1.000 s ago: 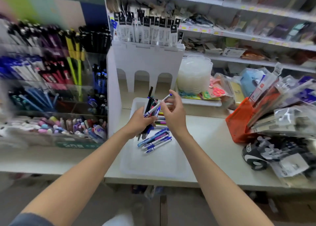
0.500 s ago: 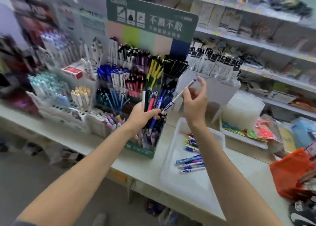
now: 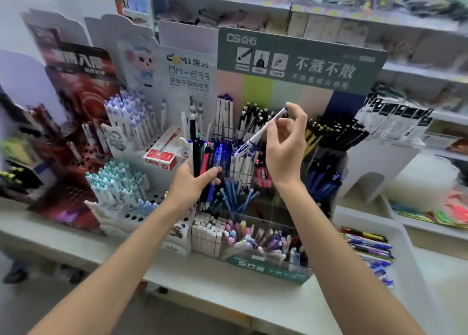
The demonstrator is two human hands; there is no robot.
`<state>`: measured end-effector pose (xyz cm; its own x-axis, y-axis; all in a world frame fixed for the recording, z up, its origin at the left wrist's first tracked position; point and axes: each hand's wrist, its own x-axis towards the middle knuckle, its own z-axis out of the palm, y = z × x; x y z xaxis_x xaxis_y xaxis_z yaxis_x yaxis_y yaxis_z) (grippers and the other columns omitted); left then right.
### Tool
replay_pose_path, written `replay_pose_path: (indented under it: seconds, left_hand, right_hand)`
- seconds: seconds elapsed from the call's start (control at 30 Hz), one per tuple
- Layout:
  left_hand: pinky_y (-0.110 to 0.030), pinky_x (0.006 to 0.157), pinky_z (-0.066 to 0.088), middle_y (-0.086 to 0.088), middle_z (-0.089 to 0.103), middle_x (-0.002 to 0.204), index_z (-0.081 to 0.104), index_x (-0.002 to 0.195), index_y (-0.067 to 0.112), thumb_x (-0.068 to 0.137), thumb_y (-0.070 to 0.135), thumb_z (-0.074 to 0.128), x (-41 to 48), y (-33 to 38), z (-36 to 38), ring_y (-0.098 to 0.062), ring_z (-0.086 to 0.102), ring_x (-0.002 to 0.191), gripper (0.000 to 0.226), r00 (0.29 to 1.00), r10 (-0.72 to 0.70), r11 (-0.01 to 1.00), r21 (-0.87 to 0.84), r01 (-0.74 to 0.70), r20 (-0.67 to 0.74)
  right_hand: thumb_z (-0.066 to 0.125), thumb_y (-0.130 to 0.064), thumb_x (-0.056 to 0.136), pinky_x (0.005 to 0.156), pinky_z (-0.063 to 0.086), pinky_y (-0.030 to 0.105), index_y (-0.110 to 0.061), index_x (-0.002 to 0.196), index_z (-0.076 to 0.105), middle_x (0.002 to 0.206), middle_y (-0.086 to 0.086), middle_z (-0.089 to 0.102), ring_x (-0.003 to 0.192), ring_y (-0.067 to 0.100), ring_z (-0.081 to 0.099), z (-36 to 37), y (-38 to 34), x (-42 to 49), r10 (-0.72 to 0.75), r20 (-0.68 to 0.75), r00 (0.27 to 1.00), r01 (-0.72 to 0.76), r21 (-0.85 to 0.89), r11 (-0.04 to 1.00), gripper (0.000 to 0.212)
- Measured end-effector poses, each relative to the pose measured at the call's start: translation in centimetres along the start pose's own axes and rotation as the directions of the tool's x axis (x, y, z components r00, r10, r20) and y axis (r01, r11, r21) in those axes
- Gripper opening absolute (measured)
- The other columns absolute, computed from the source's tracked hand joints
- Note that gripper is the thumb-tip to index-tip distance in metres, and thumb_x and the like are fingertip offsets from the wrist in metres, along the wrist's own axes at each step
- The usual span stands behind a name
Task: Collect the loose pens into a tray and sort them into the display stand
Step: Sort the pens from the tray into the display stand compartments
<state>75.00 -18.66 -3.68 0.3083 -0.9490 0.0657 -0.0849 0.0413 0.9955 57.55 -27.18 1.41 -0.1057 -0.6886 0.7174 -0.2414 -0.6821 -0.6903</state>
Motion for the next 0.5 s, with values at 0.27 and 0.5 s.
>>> replay_pose_path:
  seconds: [0.27, 0.5]
  left_hand:
    - [-0.037, 0.071, 0.062, -0.007, 0.076, 0.090, 0.061, 0.114, 0.004, 0.091, 0.023, 0.069, 2.5, 2.3, -0.7, -0.018, 0.075, 0.083, 0.031, 0.999, 0.035, 0.997, -0.072, -0.032, 0.033]
    - [-0.046, 0.078, 0.060, -0.002, 0.077, 0.098, 0.063, 0.107, 0.010, 0.094, 0.017, 0.066, 3.6, 3.0, -1.4, -0.022, 0.074, 0.090, 0.015, 0.999, 0.001, 0.988, -0.156, 0.007, 0.050]
  right_hand:
    - [0.052, -0.005, 0.097, 0.061, 0.051, 0.021, -0.025, 0.123, 0.034, 0.082, -0.003, 0.059, 0.069, 0.005, 0.059, 5.3, -1.3, 6.4, -0.212, -0.021, 0.977, 0.206, -0.166, 0.964, 0.038]
    - [0.066, -0.011, 0.089, 0.078, 0.053, 0.042, -0.010, 0.115, 0.059, 0.089, 0.011, 0.069, 0.084, 0.026, 0.061, 7.2, 1.5, 6.3, -0.060, 0.334, 0.941, 0.228, -0.491, 0.841, 0.027]
